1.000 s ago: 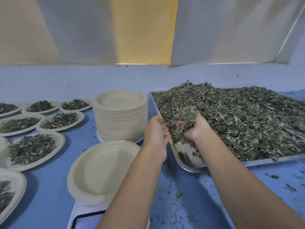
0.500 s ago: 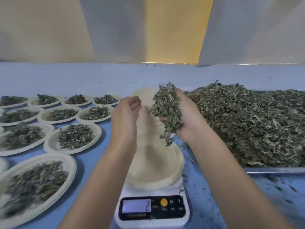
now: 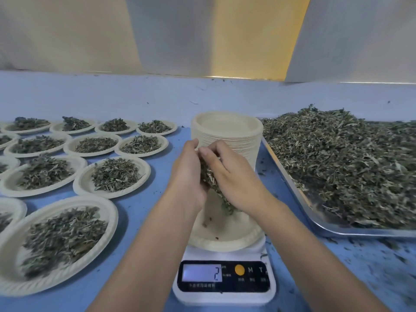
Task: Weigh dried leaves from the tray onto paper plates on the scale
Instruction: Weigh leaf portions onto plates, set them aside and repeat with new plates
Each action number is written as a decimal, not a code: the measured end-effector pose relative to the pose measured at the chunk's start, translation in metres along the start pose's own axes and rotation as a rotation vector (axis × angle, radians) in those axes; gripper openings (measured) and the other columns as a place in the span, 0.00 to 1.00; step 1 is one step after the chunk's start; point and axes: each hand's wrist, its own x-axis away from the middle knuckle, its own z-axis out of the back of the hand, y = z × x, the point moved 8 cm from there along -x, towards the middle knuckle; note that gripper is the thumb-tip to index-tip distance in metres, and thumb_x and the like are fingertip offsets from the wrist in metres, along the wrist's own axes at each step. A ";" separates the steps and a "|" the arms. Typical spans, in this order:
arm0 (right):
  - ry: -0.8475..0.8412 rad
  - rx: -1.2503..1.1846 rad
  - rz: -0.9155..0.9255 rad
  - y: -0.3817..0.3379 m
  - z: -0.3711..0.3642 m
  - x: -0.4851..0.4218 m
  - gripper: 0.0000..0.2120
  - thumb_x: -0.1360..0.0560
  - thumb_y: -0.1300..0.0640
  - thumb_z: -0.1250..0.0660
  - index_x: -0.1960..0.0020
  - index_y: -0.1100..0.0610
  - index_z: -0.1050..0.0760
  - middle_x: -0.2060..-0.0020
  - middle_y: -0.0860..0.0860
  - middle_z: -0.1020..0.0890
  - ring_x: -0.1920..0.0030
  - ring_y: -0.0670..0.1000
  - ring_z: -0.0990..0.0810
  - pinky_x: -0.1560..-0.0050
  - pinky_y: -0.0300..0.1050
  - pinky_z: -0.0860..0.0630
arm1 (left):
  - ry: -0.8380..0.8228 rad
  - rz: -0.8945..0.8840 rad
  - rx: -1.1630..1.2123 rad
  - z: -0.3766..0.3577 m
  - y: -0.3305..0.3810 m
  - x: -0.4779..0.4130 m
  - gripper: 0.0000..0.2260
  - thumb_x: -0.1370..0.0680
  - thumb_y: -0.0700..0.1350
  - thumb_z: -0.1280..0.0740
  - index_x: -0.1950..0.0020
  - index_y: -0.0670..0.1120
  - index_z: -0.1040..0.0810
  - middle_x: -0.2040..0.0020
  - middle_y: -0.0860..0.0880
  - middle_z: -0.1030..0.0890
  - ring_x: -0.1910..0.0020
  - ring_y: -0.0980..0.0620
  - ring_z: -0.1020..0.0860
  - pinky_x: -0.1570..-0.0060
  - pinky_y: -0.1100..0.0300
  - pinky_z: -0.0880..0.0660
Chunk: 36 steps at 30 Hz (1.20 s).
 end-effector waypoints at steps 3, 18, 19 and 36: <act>0.066 0.089 0.046 -0.002 -0.001 0.001 0.11 0.19 0.48 0.44 0.55 0.53 0.31 0.58 0.45 0.27 0.56 0.40 0.29 0.57 0.32 0.33 | 0.033 -0.035 -0.003 0.002 -0.003 -0.003 0.10 0.22 0.44 0.42 0.62 0.45 0.27 0.65 0.47 0.26 0.59 0.48 0.25 0.58 0.57 0.29; 0.155 0.027 0.005 0.002 0.015 0.003 0.08 0.20 0.49 0.42 0.48 0.54 0.35 0.54 0.46 0.28 0.57 0.38 0.30 0.57 0.28 0.34 | 0.186 -0.051 0.286 0.024 -0.001 -0.020 0.12 0.19 0.35 0.45 0.60 0.43 0.28 0.65 0.47 0.27 0.68 0.51 0.28 0.59 0.58 0.25; 0.148 0.026 0.001 0.003 0.017 0.003 0.08 0.20 0.49 0.42 0.48 0.54 0.34 0.55 0.46 0.28 0.57 0.39 0.30 0.57 0.28 0.34 | 0.189 -0.050 0.309 0.025 0.001 -0.020 0.12 0.19 0.35 0.45 0.61 0.43 0.28 0.67 0.48 0.27 0.71 0.52 0.29 0.63 0.60 0.25; -0.254 0.304 -0.053 0.016 -0.011 0.005 0.13 0.18 0.50 0.47 0.42 0.55 0.28 0.49 0.48 0.24 0.49 0.46 0.28 0.54 0.41 0.36 | 0.186 -0.070 0.395 0.038 0.021 -0.016 0.09 0.19 0.36 0.44 0.55 0.40 0.27 0.64 0.47 0.27 0.69 0.53 0.29 0.69 0.62 0.27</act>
